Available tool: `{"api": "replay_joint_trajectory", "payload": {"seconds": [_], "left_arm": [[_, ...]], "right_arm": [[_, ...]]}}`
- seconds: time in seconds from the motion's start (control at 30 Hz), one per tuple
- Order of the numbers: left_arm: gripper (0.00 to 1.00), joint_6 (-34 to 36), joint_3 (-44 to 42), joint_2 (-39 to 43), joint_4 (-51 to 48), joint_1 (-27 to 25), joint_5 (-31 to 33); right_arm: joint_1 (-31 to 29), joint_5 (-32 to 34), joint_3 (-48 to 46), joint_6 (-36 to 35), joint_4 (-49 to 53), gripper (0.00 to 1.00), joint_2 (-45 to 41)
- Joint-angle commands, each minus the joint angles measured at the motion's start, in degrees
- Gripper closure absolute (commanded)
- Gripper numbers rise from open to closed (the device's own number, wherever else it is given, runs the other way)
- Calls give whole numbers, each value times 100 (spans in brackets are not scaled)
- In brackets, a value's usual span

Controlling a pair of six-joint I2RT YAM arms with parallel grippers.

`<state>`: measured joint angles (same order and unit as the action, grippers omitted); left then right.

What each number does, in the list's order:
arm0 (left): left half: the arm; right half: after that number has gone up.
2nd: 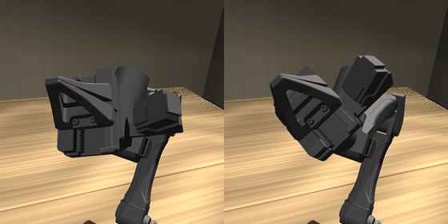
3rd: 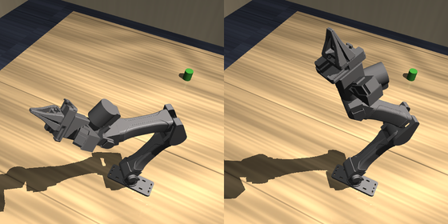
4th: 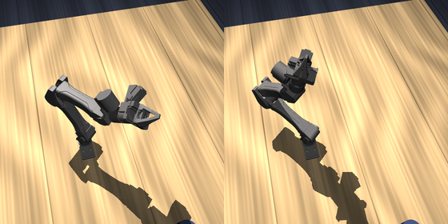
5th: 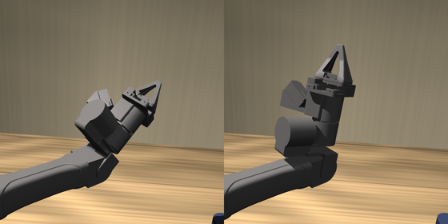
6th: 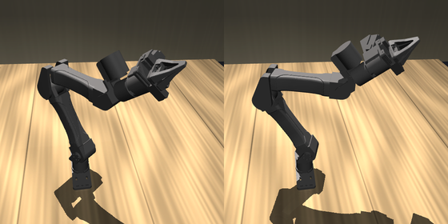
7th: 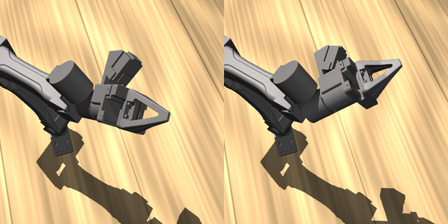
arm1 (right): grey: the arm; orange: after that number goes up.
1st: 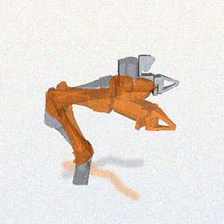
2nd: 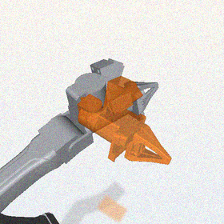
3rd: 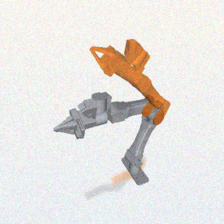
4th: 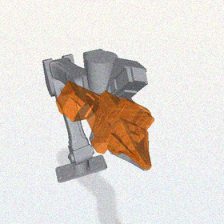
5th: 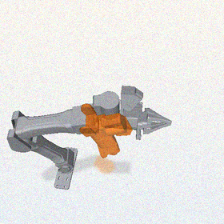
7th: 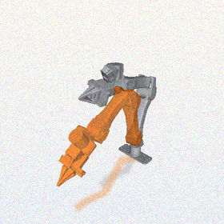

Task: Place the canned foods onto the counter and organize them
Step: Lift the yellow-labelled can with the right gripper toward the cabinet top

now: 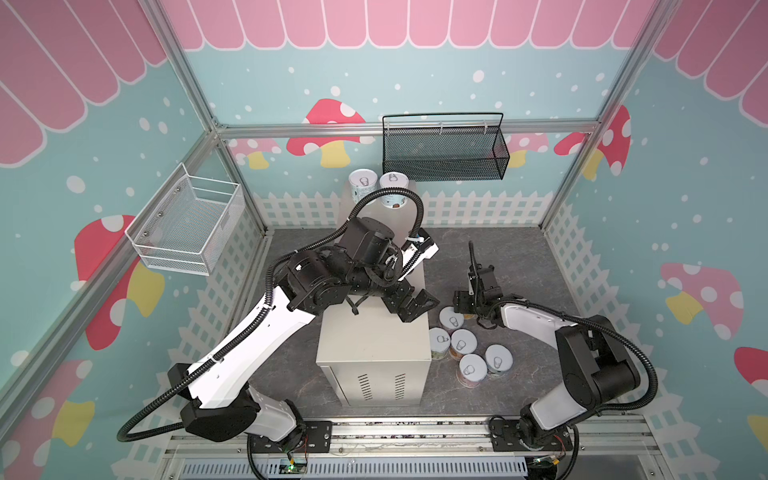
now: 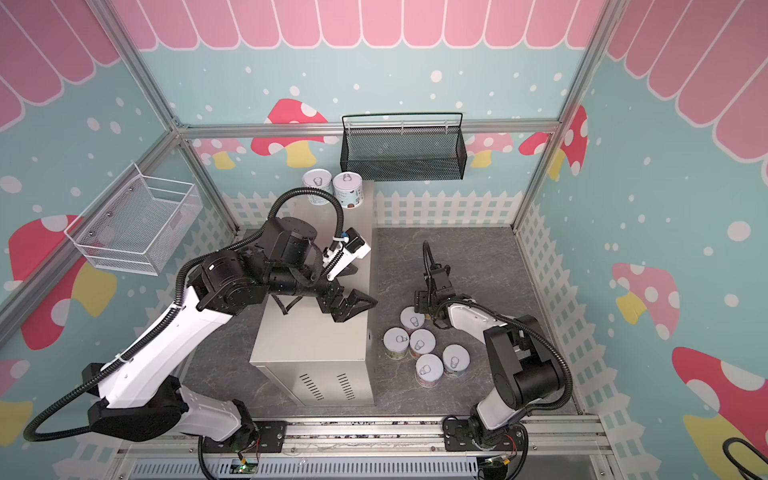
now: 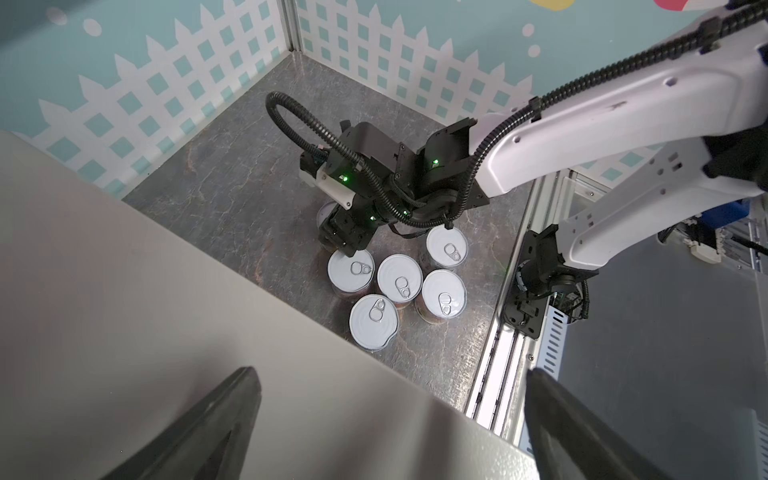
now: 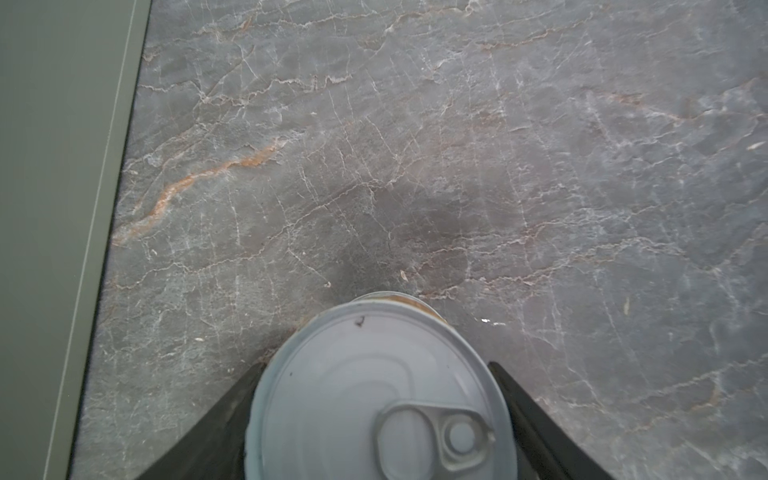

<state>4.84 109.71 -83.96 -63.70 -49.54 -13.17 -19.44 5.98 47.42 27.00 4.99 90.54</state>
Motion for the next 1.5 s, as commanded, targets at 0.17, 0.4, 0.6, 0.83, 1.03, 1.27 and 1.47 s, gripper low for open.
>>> {"api": "replay_joint_trajectory", "payload": {"seconds": [0.17,0.4,0.6,0.83,1.03,1.27,1.47], "left_arm": [[1,236,182,88,-66,-60,663],[1,297,-36,554,479,-59,1645],[1,384,-187,835,556,-49,2196],[1,482,-467,1207,521,43,2283],[1,526,-571,1465,544,150,2370],[1,547,-882,1788,768,350,2486],[1,535,-1131,2022,1013,574,2374]], "right_arm": [[20,-155,-49,-700,193,42,-773],[19,-591,459,-1585,792,42,-1832],[26,-1177,1612,-2198,1726,42,-2158],[20,-2152,3453,-2661,2583,41,-1991],[20,-3220,4819,-3195,2968,38,-1702],[20,-4346,5629,-3500,3314,37,-1304],[-137,-4948,5910,-3472,3328,38,-1021]]}}
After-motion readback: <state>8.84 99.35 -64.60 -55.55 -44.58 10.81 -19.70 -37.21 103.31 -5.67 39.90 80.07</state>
